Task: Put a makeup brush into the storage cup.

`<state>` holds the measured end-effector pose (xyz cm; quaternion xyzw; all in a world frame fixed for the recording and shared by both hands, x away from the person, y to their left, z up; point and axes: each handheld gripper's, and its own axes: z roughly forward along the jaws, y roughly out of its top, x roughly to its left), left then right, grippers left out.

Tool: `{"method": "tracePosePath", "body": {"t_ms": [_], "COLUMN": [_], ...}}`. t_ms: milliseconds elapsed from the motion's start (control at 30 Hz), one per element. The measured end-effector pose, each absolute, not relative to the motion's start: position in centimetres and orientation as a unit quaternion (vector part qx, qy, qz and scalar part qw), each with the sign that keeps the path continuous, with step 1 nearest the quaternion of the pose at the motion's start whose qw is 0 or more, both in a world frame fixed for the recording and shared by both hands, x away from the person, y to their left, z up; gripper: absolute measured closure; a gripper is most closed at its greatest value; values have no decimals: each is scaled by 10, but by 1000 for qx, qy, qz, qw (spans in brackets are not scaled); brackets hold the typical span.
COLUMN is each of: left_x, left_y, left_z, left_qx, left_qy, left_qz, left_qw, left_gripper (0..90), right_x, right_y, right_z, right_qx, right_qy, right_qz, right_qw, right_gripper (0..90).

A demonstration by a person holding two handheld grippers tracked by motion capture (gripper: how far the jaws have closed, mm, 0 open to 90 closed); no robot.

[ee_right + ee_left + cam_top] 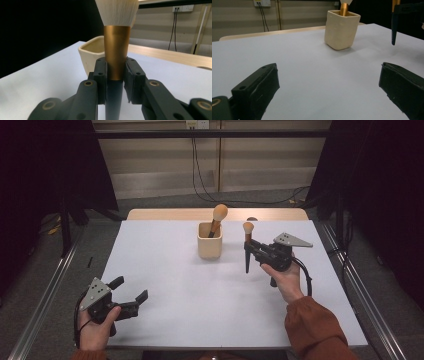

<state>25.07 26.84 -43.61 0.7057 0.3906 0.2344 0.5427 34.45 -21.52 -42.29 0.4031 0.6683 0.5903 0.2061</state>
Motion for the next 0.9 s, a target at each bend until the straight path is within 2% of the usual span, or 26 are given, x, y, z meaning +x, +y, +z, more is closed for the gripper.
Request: {"method": "tracePosePath", "body": {"t_ms": [500, 900], "left_x": [251, 252], "left_y": [268, 268], "left_z": [-436, -436], "left_qx": [706, 706], "left_qy": [391, 393], "left_qz": [233, 232], "left_qw": [542, 542], "left_gripper": [27, 27], "right_x": [349, 360], "right_y": [-208, -202], "right_z": [-407, -381], "right_qx": [382, 371], "right_qy": [660, 655], "right_qz": [611, 623], "right_qw": [214, 213], "right_gripper": [737, 738]}}
